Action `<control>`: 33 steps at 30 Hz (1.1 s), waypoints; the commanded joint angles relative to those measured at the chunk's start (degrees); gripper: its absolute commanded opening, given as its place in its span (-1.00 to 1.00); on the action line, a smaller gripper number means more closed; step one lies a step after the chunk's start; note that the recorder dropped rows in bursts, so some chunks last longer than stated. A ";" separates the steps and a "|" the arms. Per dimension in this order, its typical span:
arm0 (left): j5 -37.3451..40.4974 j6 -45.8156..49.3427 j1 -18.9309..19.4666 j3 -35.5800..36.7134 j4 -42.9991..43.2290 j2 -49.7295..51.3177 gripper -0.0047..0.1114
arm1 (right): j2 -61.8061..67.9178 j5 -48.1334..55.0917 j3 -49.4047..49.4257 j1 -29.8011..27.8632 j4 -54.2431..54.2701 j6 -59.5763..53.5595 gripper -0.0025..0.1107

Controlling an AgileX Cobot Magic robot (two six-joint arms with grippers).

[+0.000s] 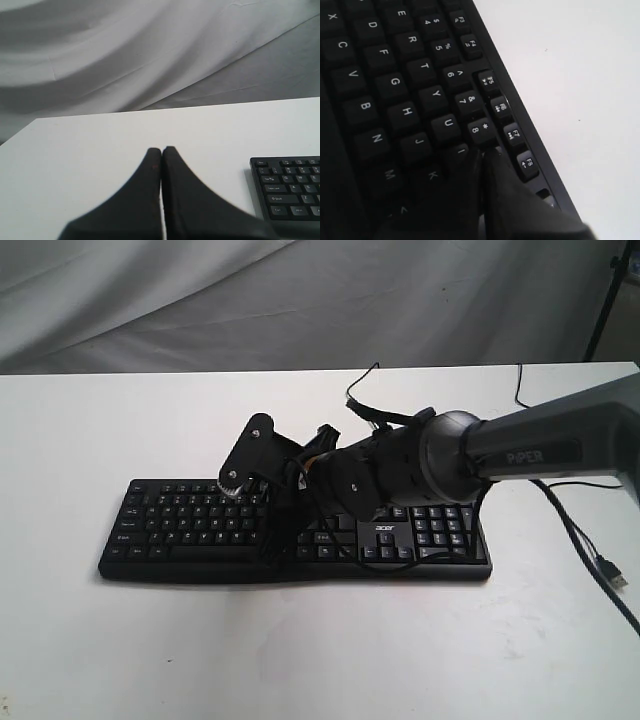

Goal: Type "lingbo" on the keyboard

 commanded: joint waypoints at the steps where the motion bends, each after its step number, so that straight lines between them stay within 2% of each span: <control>1: -0.25 -0.16 -0.22 0.29 -0.03 0.18 -0.91 | -0.18 0.16 0.33 -0.03 -0.66 -0.66 -0.96; 9: -0.25 -0.16 -0.22 0.29 -0.03 0.18 -0.91 | 1.71 0.49 0.46 -0.19 -0.51 -0.66 -0.96; 20: -0.25 -0.16 -0.22 0.29 -0.03 0.18 -0.91 | -7.33 1.13 2.46 -0.19 -0.51 -0.66 -0.96; 26: -0.25 -0.16 -0.22 0.29 -0.03 0.18 -0.91 | -17.51 1.25 10.34 -0.19 -0.02 -0.66 -0.96; 33: -0.25 -0.16 -0.22 0.29 -0.03 0.18 -0.91 | -35.92 1.36 23.64 0.08 0.43 0.07 -0.96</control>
